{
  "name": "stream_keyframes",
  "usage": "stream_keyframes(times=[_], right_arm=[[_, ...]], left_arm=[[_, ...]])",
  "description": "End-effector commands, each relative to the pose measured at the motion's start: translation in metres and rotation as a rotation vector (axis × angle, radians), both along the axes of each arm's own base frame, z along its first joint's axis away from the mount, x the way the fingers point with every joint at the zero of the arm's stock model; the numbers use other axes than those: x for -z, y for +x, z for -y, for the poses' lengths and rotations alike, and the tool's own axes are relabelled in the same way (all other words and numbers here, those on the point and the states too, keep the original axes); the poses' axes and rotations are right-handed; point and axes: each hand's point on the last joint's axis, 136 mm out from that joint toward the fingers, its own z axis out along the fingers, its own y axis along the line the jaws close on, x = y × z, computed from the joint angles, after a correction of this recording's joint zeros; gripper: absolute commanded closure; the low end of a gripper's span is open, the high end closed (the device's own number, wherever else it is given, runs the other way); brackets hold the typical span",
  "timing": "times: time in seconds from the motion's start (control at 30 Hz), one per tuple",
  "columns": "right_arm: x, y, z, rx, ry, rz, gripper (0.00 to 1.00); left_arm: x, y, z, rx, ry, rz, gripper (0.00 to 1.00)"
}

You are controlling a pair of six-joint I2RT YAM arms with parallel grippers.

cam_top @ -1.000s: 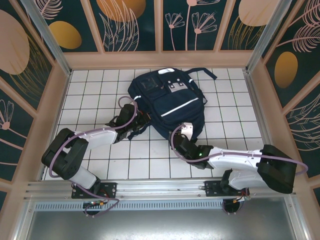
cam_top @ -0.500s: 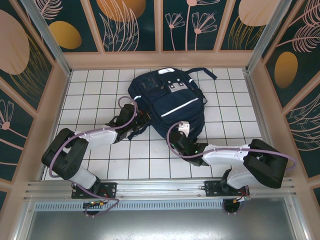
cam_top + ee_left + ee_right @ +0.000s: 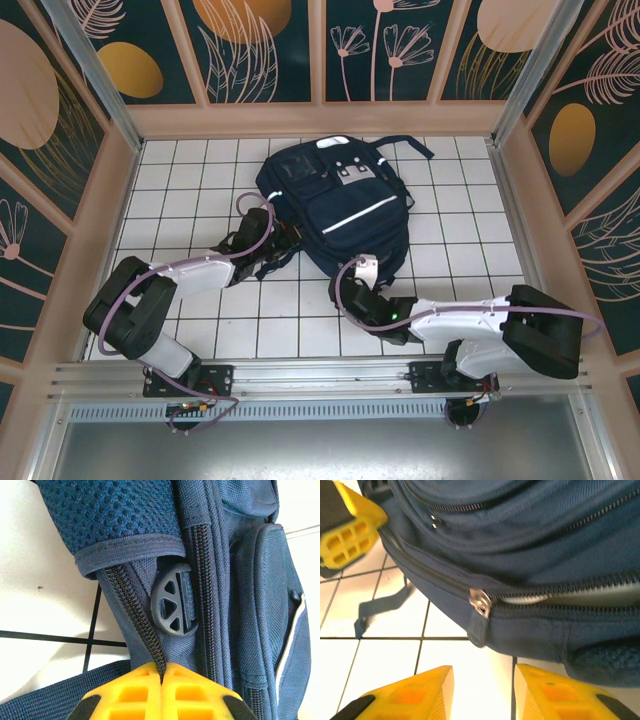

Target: Pack books, pencil case, and school supplies into a backpack

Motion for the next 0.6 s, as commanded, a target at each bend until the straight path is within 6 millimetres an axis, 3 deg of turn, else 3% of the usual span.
stream_keyframes(times=[0.0,0.4,0.57], right_arm=[[0.011,0.005,0.004,0.044,0.004,-0.001,0.63],[0.006,0.039,-0.011,0.037,0.033,0.048,0.59],[0.009,0.047,-0.012,0.045,0.021,0.051,0.68]], left_arm=[[-0.039,0.013,0.019,0.029,-0.094,0.099,1.0],[-0.042,0.012,0.019,0.03,-0.097,0.102,1.0],[-0.041,0.011,0.018,0.032,-0.096,0.096,1.0]])
